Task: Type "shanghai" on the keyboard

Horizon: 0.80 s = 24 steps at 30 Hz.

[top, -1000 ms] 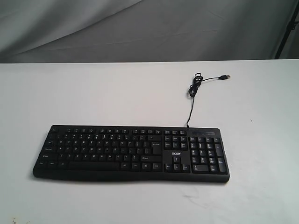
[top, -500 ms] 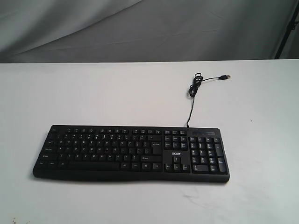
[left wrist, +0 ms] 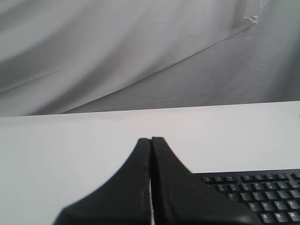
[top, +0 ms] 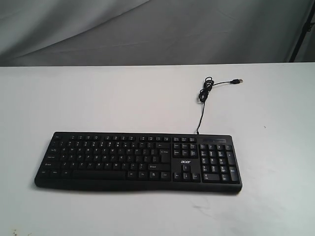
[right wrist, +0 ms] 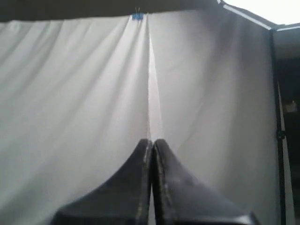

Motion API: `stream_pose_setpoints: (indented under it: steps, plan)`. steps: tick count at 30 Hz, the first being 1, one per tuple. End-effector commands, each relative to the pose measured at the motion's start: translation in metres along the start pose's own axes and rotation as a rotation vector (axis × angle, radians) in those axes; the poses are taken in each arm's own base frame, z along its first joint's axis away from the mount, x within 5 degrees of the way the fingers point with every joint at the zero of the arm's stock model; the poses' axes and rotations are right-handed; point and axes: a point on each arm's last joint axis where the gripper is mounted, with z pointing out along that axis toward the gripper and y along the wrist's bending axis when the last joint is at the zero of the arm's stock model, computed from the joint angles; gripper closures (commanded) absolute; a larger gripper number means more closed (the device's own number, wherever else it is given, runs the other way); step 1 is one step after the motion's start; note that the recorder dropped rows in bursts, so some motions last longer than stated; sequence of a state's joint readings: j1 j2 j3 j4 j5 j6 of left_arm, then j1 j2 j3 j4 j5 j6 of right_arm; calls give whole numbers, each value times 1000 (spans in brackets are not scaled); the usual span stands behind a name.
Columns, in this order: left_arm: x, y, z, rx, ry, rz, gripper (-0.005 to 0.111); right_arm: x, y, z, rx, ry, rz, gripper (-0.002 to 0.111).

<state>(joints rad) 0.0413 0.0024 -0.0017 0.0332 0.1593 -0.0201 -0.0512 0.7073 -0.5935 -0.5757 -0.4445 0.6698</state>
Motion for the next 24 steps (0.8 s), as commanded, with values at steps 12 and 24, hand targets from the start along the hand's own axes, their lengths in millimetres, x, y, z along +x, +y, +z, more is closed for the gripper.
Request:
stream_pose_setpoints:
  steps: [12,24]
  plan:
    - [0,0,0,7,-6,-4,107,60,-47,195,-63,982,-486,108]
    - [0,0,0,7,-6,-4,107,152,116,205,-898,1027,-257,108]
